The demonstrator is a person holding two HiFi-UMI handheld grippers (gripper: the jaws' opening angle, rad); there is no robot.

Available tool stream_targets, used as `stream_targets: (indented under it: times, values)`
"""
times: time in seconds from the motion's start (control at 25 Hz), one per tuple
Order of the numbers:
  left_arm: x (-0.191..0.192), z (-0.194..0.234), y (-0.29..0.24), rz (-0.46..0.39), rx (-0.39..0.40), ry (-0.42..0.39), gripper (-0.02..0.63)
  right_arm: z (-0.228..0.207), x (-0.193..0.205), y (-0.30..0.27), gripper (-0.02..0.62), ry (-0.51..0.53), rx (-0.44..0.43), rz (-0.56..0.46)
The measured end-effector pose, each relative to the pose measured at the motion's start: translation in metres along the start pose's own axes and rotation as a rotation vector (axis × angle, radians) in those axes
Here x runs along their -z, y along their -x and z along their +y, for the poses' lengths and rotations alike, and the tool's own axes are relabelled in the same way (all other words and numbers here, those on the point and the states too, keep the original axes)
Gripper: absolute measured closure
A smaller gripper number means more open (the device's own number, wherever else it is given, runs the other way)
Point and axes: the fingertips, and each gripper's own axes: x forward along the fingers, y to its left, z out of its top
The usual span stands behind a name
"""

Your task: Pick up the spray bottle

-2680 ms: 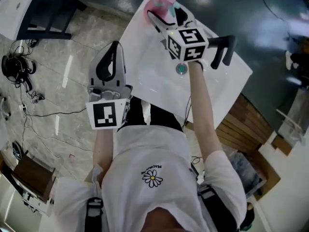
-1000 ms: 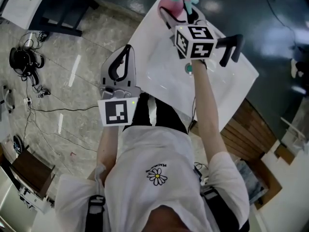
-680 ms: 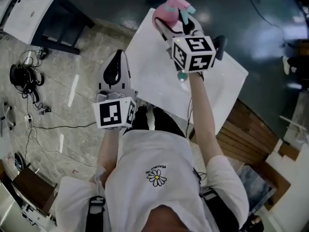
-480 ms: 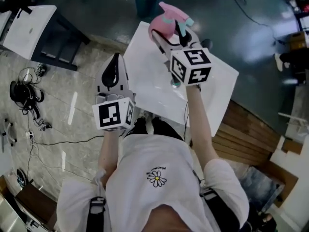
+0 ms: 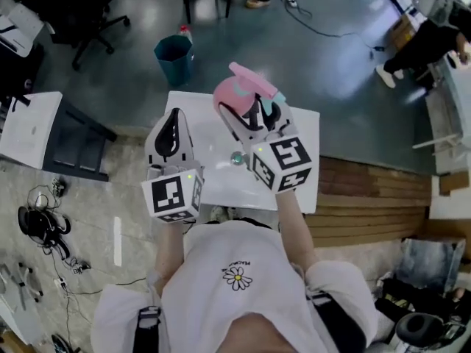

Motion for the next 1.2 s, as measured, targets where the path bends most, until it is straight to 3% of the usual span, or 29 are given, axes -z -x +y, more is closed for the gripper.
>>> stream_targets:
  times: [0.2,0.4,0.76,1.2]
  values:
    - [-0.012,-0.044,-0.007,-0.035,0.098,-0.008,0.586,-0.017,-0.016,0.055,0.272,0.017,0.130,-0.081]
    - [-0.013,-0.068,-0.014,-0.041,0.142,-0.004,0.586,-0.032,-0.011,0.092,0.272,0.020,0.245,-0.129]
    - [-0.006,-0.080,-0.014,-0.036,0.161,-0.033,0.586,-0.051,0.015,0.122,0.272,-0.029,0.341,-0.138]
    - [-0.001,-0.085,-0.013,-0.039,0.179,-0.037,0.586,-0.062,0.036,0.127,0.272,-0.122,0.370,-0.093]
